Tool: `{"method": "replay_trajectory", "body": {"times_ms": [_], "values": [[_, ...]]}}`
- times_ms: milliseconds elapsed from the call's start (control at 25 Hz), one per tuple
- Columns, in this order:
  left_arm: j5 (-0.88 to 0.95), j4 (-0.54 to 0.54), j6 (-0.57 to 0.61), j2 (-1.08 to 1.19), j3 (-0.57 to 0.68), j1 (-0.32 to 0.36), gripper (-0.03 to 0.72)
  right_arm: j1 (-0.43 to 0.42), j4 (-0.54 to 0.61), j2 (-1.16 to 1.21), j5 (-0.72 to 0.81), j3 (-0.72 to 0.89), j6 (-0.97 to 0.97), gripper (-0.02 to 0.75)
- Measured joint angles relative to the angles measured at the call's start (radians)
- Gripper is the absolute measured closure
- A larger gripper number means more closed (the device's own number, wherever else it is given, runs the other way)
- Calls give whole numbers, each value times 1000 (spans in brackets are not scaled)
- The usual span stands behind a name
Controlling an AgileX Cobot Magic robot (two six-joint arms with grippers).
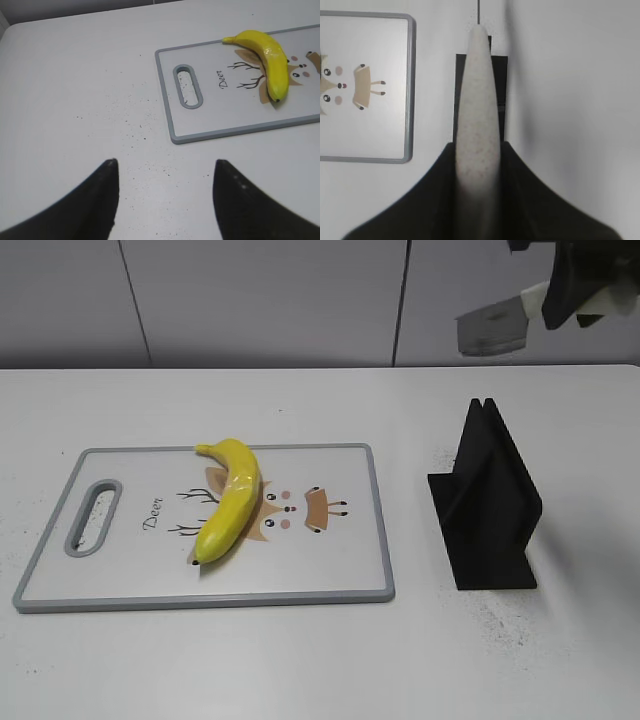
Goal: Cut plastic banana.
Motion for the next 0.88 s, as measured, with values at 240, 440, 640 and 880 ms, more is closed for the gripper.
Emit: {"method": "replay_trajectory", "body": {"times_ms": [240,440,640,880], "values": [[0,0,0,0,0,0,124,0,-1,0,2,-57,-48,569],[-2,0,0,8,0,0,126,0,53,0,-22,-69,-284,569],[-57,-24,29,97,-28,0,127,0,185,18,-153,-71,-611,569],[-197,-91,180,356,-94,0,127,-3,318,96,-192,-71,-982,569]]}}
